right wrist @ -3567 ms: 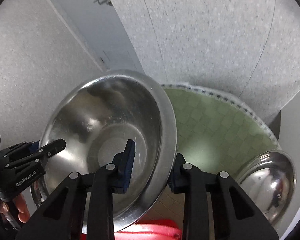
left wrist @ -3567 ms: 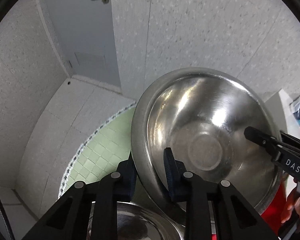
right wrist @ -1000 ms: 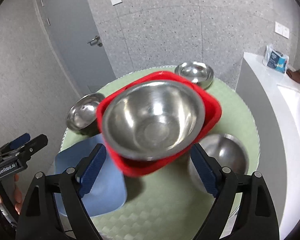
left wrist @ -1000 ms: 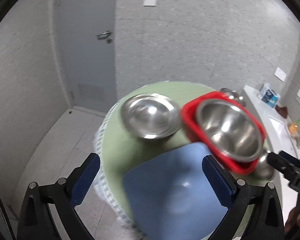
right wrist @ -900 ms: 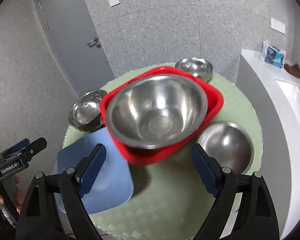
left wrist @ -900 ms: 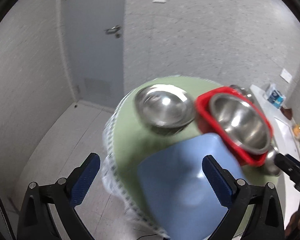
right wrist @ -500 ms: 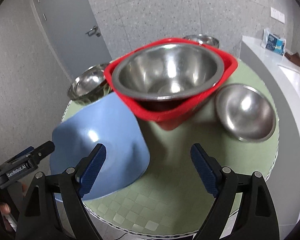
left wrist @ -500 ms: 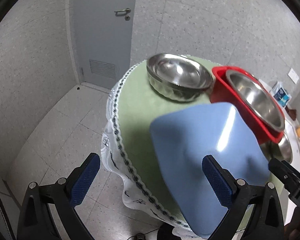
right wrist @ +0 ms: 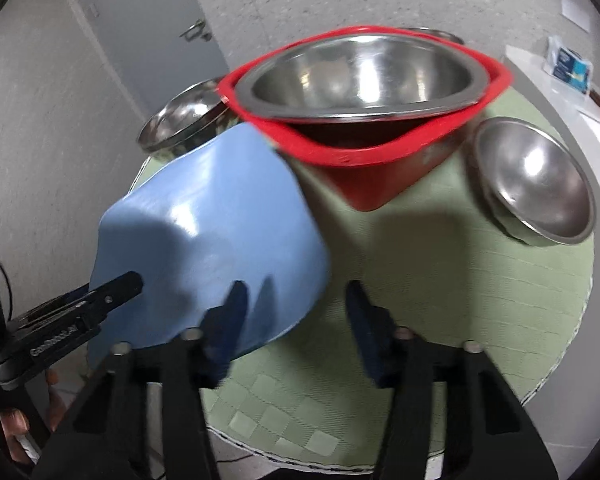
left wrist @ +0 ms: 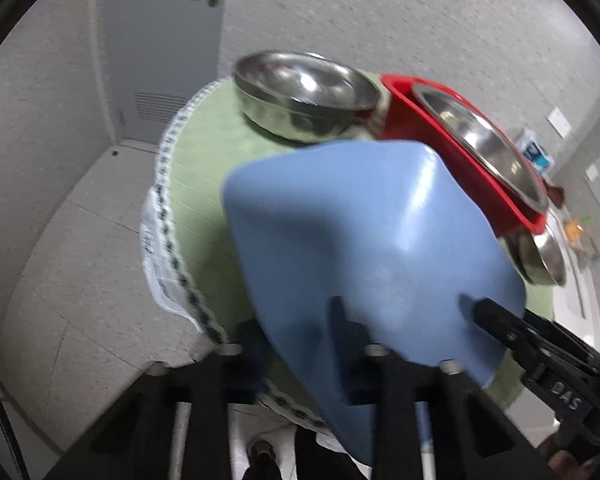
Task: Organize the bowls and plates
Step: 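Grasp the light-blue square plate edge with both grippers, then carry the blue plate with both grippers and lay it on the bowl in the basin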
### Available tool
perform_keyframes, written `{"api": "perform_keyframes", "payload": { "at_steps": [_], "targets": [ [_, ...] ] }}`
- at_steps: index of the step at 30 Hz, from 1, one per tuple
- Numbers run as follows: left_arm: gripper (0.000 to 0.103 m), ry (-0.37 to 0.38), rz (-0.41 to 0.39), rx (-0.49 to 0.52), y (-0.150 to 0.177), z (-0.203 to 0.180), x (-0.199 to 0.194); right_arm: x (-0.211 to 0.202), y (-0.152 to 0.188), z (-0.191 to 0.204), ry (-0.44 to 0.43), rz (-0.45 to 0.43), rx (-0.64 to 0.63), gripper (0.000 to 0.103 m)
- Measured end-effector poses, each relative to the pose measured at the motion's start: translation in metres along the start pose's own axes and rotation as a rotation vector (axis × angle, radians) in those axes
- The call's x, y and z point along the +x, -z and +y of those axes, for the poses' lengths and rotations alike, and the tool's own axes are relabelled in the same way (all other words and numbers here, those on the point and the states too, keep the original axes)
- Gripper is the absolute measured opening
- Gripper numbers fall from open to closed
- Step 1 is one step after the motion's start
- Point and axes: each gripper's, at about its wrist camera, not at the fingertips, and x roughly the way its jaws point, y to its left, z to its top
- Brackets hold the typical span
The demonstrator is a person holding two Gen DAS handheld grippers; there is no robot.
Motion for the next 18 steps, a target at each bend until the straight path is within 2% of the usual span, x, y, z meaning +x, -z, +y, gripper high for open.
{"api": "perform_keyframes", "payload": {
  "at_steps": [2, 6, 10, 14, 18],
  "targets": [
    [0.015, 0.005, -0.013, 0.019, 0.0, 0.0, -0.003, 0.001, 0.002, 0.007, -0.011, 0.008, -0.025, 0.033],
    [0.013, 0.001, -0.034, 0.013, 0.0, 0.007, -0.012, -0.002, 0.003, 0.015, -0.018, 0.007, -0.044, 0.033],
    [0.013, -0.013, -0.079, 0.014, 0.002, 0.012, -0.037, -0.016, -0.003, 0.025, -0.04, -0.008, -0.066, 0.033],
    [0.013, -0.016, -0.156, 0.01, -0.008, 0.011, -0.072, -0.041, -0.015, 0.037, -0.075, -0.055, -0.098, 0.033],
    [0.013, -0.005, -0.21, 0.024, -0.023, -0.006, -0.096, -0.062, -0.039, 0.032, -0.098, -0.109, -0.109, 0.033]
  ]
}}
